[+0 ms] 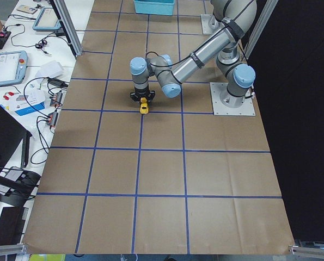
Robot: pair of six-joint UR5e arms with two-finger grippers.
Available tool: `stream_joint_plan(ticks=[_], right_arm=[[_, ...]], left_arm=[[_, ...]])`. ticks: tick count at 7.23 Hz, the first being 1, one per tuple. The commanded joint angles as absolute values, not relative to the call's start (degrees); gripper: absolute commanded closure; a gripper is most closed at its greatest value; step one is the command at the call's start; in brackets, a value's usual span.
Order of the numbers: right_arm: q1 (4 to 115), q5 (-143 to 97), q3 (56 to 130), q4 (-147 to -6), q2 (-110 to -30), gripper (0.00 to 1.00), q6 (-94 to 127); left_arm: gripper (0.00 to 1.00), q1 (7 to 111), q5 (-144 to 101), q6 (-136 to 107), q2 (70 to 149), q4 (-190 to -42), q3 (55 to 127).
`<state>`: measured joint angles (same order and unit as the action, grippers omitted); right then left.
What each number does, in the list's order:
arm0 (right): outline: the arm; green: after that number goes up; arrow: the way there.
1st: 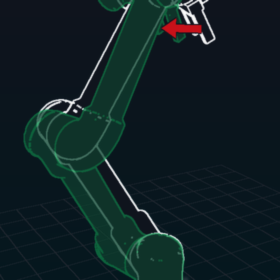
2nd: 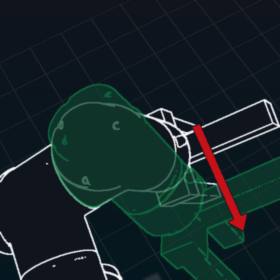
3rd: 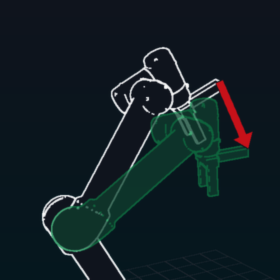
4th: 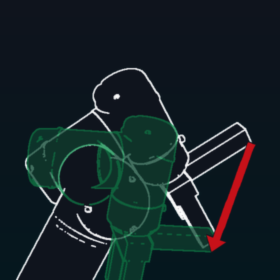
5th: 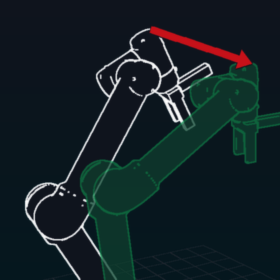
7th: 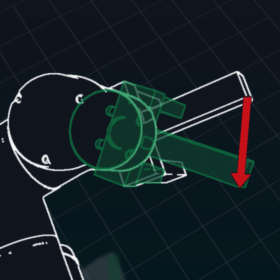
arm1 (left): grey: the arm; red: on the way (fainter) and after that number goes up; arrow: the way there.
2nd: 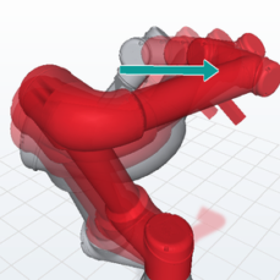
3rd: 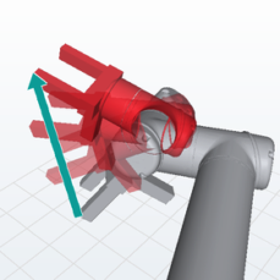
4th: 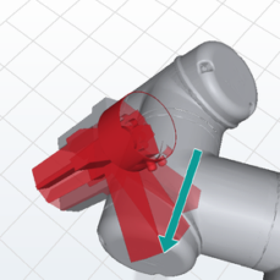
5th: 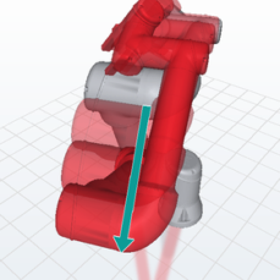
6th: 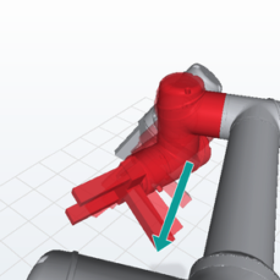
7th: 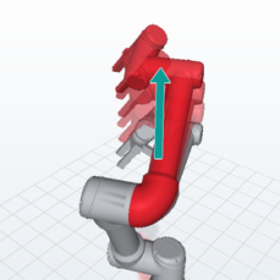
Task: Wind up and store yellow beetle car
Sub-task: 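Keep dragging the car backward toward the robot with the left gripper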
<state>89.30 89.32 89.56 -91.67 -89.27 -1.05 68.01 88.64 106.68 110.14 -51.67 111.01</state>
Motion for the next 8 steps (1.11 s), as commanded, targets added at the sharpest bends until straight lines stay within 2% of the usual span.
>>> stream_joint_plan(ticks=[1, 7, 8], right_arm=[[89.3, 89.4, 89.6, -91.6, -89.3, 0.00, -1.1], [89.3, 89.3, 89.6, -91.7, -89.3, 0.00, -1.1], [89.4, 89.3, 89.6, -91.7, -89.3, 0.00, -1.1]], left_arm=[[0.68, 67.5, 88.7, 108.9, 110.2, -51.8, 111.0], [0.68, 63.6, 88.4, 112.2, 110.3, -51.9, 111.0], [0.65, 63.4, 88.5, 113.0, 110.2, -51.8, 111.0]])
